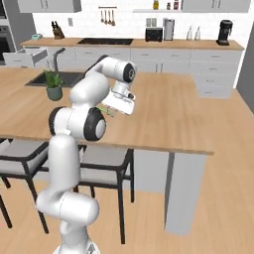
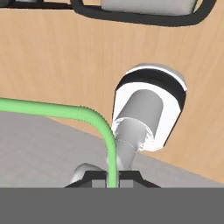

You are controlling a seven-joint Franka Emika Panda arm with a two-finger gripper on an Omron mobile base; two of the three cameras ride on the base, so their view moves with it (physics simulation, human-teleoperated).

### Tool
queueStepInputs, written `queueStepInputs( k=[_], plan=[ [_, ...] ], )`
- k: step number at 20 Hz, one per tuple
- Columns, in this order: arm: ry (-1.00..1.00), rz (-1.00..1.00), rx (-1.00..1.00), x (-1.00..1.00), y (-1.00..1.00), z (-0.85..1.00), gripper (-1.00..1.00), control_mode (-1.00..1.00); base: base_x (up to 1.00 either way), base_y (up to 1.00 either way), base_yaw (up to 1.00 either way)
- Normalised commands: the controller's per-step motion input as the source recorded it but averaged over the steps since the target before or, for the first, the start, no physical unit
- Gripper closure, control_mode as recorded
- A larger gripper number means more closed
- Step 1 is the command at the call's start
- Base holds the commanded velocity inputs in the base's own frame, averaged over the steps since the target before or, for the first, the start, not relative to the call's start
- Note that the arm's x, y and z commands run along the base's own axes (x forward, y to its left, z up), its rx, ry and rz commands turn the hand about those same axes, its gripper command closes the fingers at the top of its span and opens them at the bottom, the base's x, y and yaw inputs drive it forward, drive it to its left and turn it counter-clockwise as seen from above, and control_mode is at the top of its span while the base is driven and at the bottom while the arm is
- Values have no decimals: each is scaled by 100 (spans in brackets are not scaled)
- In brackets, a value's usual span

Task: Take a straw from the drawer in front and place it inside the glass cup on the dining counter.

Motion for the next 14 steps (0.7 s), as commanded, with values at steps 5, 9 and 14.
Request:
queueStepInputs(
  k=[5, 9, 14],
  plan=[
    [0, 0, 0, 0, 0, 0, 100, 100, 82, -29, 18],
    [0, 0, 0, 0, 0, 0, 100, 100, 99, -2, 0],
    [0, 0, 0, 0, 0, 0, 100, 100, 80, -1, 0]
  ],
)
